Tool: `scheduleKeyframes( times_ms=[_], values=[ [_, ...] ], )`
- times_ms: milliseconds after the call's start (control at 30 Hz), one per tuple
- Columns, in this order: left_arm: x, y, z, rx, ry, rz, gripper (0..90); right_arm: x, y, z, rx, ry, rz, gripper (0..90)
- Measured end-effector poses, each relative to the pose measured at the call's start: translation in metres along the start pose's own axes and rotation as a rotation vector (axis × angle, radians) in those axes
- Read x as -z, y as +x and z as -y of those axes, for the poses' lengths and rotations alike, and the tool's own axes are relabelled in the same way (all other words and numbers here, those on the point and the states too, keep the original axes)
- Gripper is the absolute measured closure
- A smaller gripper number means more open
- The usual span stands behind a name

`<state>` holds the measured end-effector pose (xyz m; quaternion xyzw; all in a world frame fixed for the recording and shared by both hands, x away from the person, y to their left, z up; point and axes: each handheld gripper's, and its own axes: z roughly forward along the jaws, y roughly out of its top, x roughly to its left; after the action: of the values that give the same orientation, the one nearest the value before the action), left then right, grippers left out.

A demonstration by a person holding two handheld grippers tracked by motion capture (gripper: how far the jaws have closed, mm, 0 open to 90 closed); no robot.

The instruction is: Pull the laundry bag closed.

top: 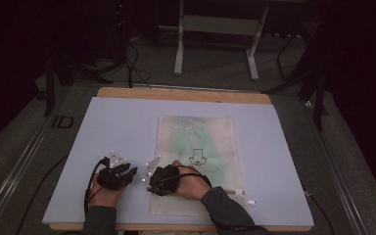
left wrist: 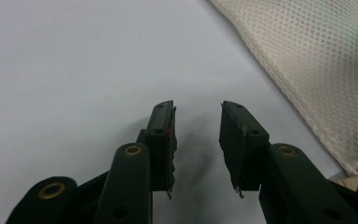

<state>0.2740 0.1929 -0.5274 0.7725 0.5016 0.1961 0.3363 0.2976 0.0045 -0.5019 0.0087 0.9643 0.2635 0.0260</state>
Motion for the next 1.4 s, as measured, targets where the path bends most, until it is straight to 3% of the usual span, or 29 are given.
scheduleKeyframes(
  times_ms=[500,800,900,1200,1400],
  values=[
    [0.001,0.002,0.000,0.006,0.000,-0.002,64.1,-0.019,0.000,-0.013,-0.035,0.058,-0.009,76.1],
    [0.000,0.001,0.000,-0.001,0.004,-0.002,64.1,-0.020,0.000,-0.016,-0.029,0.067,0.001,80.8],
    [0.000,0.001,0.000,0.001,0.002,-0.002,64.1,-0.016,0.000,-0.016,-0.048,0.041,0.000,80.9],
    [0.000,0.000,0.000,0.006,-0.002,0.005,63.2,0.007,0.001,-0.008,-0.033,-0.018,0.015,81.0],
    [-0.001,-0.002,0.000,0.001,0.001,0.011,63.3,0.013,0.002,0.009,-0.046,0.000,0.021,81.0]
  ],
)
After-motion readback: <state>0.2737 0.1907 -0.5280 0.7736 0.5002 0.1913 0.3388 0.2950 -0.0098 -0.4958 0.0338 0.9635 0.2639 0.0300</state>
